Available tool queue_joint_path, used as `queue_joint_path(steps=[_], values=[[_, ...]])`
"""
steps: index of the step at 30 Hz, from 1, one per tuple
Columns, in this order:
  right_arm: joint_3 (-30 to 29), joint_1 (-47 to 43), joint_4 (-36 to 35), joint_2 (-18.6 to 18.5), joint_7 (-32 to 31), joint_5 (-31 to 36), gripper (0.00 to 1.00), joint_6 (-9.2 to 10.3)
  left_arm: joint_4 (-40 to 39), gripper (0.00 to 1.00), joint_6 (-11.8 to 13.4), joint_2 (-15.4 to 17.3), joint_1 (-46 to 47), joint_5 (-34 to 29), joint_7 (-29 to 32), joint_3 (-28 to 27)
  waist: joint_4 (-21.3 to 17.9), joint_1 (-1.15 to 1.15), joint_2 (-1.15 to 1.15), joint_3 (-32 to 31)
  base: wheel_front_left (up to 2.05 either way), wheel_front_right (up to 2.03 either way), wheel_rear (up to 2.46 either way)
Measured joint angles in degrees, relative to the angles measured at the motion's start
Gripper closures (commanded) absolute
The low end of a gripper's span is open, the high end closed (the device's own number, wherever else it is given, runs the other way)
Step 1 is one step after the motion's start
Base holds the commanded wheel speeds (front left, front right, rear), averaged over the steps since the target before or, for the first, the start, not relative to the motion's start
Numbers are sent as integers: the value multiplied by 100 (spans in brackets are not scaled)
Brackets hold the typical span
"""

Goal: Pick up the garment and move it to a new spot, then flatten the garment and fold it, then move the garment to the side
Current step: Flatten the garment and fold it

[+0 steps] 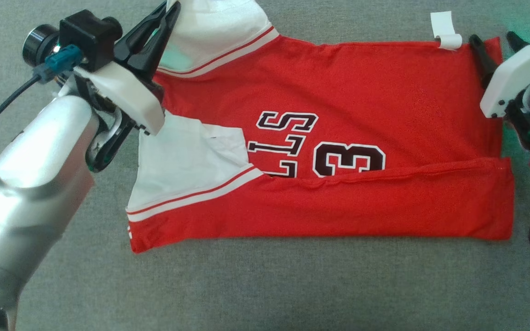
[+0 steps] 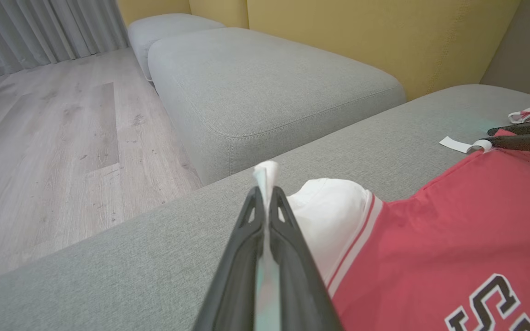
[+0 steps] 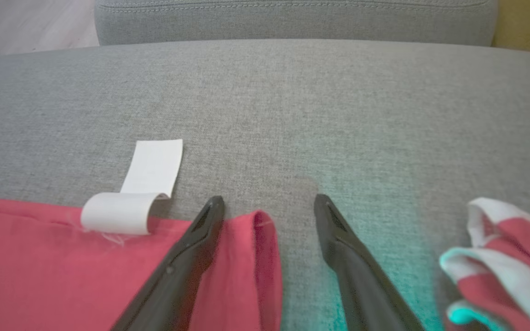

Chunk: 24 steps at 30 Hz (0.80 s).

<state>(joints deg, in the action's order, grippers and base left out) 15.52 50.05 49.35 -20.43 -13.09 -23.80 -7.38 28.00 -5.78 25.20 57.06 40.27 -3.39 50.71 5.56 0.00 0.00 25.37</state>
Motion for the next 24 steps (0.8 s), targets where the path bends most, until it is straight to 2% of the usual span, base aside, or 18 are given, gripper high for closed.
queue_joint_path(steps=[1,2,14,20,24], values=[[90,38,26,-12,-13,-79,87,1,-9,100,27,-1,1,0,27,0,3,0,0,11,0,0,0],[171,74,44,-25,-12,-127,100,0,-4,100,32,1,2,1,27,-1,0,0,0,18,0,0,0],[563,416,159,-35,432,-823,100,0,482,100,233,108,59,69,-272,-267,-273,0,0,-83,0,0,0],[614,1105,194,-1,746,-947,100,0,956,100,283,109,618,70,-554,-479,-440,1,0,-29,0,0,0],[569,1471,405,8,1046,-947,100,0,1343,100,275,-35,1013,68,-746,-606,-477,1,0,54,0,0,0]])
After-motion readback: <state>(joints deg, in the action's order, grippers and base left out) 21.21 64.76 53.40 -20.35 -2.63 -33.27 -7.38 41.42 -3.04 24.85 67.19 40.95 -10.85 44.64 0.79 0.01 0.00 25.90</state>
